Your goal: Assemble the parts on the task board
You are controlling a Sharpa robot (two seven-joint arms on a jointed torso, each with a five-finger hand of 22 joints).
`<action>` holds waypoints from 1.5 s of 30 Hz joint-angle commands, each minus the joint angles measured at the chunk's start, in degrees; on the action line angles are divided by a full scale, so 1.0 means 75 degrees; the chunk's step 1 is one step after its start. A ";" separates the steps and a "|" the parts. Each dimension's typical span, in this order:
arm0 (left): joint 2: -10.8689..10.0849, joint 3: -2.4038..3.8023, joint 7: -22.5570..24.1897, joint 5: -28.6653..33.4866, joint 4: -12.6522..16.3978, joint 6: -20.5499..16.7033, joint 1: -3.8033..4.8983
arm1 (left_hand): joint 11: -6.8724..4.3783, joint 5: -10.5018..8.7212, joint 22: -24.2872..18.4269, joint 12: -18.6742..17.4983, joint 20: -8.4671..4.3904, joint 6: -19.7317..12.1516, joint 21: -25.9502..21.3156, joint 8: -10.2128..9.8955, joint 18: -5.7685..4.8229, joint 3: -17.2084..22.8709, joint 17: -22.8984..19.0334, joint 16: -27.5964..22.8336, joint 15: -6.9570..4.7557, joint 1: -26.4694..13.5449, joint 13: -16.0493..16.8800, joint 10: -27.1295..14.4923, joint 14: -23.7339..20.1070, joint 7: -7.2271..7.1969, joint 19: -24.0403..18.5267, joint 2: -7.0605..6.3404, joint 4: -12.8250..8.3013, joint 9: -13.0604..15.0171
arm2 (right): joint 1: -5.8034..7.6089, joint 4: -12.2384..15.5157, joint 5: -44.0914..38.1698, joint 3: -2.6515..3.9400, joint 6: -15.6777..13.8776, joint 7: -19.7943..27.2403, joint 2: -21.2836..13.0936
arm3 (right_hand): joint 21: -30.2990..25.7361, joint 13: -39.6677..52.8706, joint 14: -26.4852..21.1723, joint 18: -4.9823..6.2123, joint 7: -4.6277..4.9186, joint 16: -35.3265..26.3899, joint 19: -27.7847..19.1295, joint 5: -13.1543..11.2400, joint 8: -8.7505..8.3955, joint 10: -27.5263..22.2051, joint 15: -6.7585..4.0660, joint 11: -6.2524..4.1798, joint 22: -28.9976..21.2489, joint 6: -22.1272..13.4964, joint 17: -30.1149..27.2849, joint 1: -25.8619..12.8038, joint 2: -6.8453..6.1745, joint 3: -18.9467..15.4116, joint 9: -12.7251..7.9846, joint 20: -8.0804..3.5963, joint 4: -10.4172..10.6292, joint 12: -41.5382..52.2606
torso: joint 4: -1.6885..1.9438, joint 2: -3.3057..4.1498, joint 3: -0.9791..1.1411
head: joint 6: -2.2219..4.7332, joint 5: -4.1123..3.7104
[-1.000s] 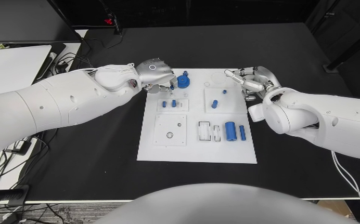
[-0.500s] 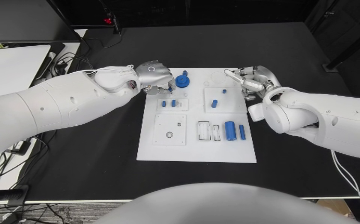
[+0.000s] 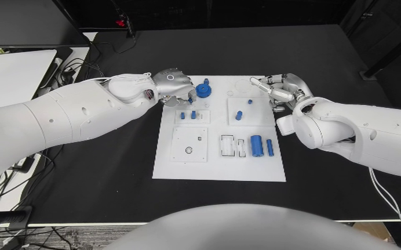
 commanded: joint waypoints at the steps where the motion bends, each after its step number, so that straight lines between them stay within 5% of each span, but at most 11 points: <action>1: 0.0021 0.0005 0.0045 0.0044 -0.0009 0.0117 0.0002 | 0.0020 -0.0011 0.2012 -0.0053 -0.0069 -0.0014 0.0024 -0.0014 -0.0110 0.0051 0.2013 0.0007 -0.0039 -0.0063 -0.0009 0.0034 0.0800 0.0043 0.0810 0.0023 0.0010 0.0003 | 0.0007 0.0028 0.0004 0.0002 -0.0010 0.0029 -0.0002 | 0.0003 0.2011 0.0794 0.0088 -0.0017 0.0019 0.0036 0.0033 0.0036 0.0809 -0.0039 -0.0020 0.1652 -0.0061 0.2012 0.0007 0.0058 -0.0051 0.0010 -0.0005 0.0013 0.0019 | -0.0006 -0.0002 0.0001 | -0.0004 -0.0008; 45: 0.0292 0.0005 0.0296 0.0044 -0.0394 0.0514 -0.0106 | 0.0043 -0.0011 0.2012 -0.0164 -0.0062 -0.0051 0.0024 -0.0060 -0.0110 0.0126 0.2013 0.0007 -0.0016 -0.0096 -0.0003 0.0050 0.0800 0.0068 0.0810 0.0024 0.0013 -0.0022 | -0.0012 0.0025 0.0004 0.0002 -0.0021 0.0054 0.0023 | -0.0004 0.2011 0.0794 0.0090 -0.0019 0.0019 0.0030 0.0058 0.0063 0.0809 -0.0039 -0.0021 0.1650 -0.0066 0.2012 0.0023 0.0072 -0.0063 0.0014 -0.0005 0.0008 0.0019 | -0.0002 -0.0007 0.0004 | -0.0004 -0.0047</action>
